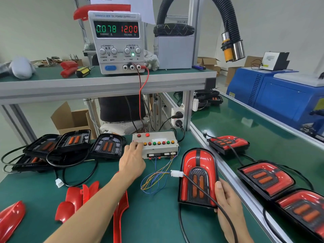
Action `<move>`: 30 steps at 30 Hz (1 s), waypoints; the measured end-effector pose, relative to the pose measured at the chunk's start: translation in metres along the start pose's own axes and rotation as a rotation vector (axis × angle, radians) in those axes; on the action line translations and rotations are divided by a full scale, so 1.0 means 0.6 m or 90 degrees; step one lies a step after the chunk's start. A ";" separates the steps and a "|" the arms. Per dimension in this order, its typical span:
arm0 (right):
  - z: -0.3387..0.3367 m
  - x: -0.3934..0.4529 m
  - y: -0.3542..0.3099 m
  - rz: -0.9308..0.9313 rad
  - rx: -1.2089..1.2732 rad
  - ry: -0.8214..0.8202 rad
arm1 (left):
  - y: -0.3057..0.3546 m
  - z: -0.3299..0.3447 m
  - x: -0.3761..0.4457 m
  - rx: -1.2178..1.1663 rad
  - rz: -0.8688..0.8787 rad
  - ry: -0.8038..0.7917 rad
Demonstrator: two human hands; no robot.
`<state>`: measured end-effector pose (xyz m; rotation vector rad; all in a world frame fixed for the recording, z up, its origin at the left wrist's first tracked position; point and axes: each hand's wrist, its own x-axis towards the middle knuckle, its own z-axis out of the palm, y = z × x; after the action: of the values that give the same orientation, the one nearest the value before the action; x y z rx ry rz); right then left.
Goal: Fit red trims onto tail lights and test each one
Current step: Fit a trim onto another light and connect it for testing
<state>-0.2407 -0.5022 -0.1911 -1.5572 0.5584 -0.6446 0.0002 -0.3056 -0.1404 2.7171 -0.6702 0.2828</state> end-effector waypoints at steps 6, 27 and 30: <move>0.001 0.000 -0.002 0.001 0.009 0.002 | 0.013 -0.001 0.008 0.078 -0.008 -0.057; 0.001 0.000 0.004 -0.016 -0.001 0.006 | 0.016 -0.006 0.026 0.043 -0.056 -0.085; 0.002 0.001 0.003 -0.017 -0.009 0.024 | 0.017 -0.008 0.026 0.051 -0.049 -0.090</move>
<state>-0.2395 -0.5017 -0.1927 -1.5713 0.5728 -0.6933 0.0083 -0.3189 -0.1293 2.8526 -0.6012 0.1008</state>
